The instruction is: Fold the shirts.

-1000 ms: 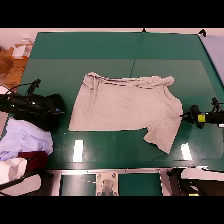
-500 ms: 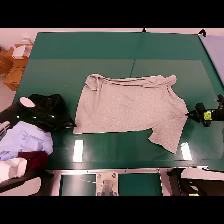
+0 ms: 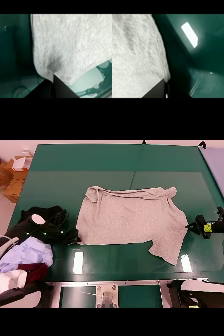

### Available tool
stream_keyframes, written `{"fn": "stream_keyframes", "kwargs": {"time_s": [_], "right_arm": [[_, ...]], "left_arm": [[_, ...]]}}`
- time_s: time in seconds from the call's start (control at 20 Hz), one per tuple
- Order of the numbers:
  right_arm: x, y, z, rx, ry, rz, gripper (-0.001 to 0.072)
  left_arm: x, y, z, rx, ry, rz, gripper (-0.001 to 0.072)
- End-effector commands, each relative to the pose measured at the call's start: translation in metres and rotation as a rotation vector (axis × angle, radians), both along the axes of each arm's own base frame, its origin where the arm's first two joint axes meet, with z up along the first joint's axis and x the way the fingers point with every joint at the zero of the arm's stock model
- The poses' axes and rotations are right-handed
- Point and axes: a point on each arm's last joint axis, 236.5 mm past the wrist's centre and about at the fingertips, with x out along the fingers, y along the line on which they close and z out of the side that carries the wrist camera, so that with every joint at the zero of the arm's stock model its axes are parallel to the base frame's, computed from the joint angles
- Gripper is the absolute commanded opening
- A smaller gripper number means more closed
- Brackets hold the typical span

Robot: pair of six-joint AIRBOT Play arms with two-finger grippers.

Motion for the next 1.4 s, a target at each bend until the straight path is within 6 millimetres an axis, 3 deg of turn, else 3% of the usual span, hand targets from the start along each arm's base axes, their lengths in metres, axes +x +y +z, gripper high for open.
{"fn": "stream_keyframes", "kwargs": {"time_s": [0.0, 0.1, 0.2, 0.3, 0.35, 0.45, 0.55, 0.65, 0.75, 0.8, 0.9, 1.0, 1.1, 1.25, 1.35], "right_arm": [[0.000, 0.010, 0.007, 0.042, -0.010, 0.017, 0.0011], [0.019, 0.018, 0.036, 0.080, -0.105, -0.001, 0.0010], [0.056, 0.028, 0.104, 0.094, -0.329, 0.005, 0.0009], [0.085, 0.034, 0.208, 0.041, -0.601, 0.026, 0.0010], [0.090, 0.037, 0.272, -0.015, -0.748, 0.042, 0.0010], [0.078, 0.046, 0.387, -0.189, -0.992, 0.080, 0.0010], [0.041, 0.067, 0.493, -0.411, -1.202, 0.110, 0.0010], [0.003, 0.092, 0.564, -0.560, -1.346, 0.099, 0.0010], [-0.030, 0.113, 0.616, -0.685, -1.467, 0.061, 0.0010], [-0.042, 0.116, 0.630, -0.749, -1.493, 0.037, 0.0010], [-0.059, 0.114, 0.643, -0.868, -1.491, -0.020, 0.0010], [-0.064, 0.105, 0.640, -0.935, -1.452, -0.052, 0.0010], [-0.059, 0.100, 0.634, -0.925, -1.432, -0.050, 0.0010], [-0.029, 0.082, 0.600, -0.786, -1.374, -0.047, 0.0010], [0.006, 0.074, 0.549, -0.655, -1.286, -0.007, 0.0011]], "left_arm": [[0.018, -0.006, 0.012, -0.022, -0.069, -0.008, 0.0022], [0.050, -0.011, 0.054, -0.042, -0.192, -0.043, 0.0021], [0.096, -0.017, 0.138, -0.062, -0.415, -0.066, 0.0021], [0.128, -0.020, 0.256, -0.076, -0.700, -0.080, 0.0022], [0.134, -0.019, 0.324, -0.074, -0.862, -0.082, 0.0022], [0.122, -0.013, 0.450, -0.052, -1.158, -0.073, 0.0023], [0.084, -0.003, 0.554, -0.019, -1.402, -0.053, 0.0023], [0.037, 0.008, 0.625, 0.013, -1.581, -0.023, 0.0023], [-0.006, 0.017, 0.667, 0.035, -1.716, 0.013, 0.0023], [-0.023, 0.024, 0.678, 0.056, -1.758, 0.033, 0.0023], [-0.039, 0.042, 0.681, 0.133, -1.766, 0.095, 0.0023], [-0.036, 0.069, 0.674, 0.235, -1.720, 0.185, 0.0023], [-0.019, 0.083, 0.654, 0.296, -1.641, 0.219, 0.0023], [0.038, 0.076, 0.583, 0.308, -1.440, 0.163, 0.0023], [0.089, 0.070, 0.509, 0.313, -1.256, 0.113, 0.0023]]}}
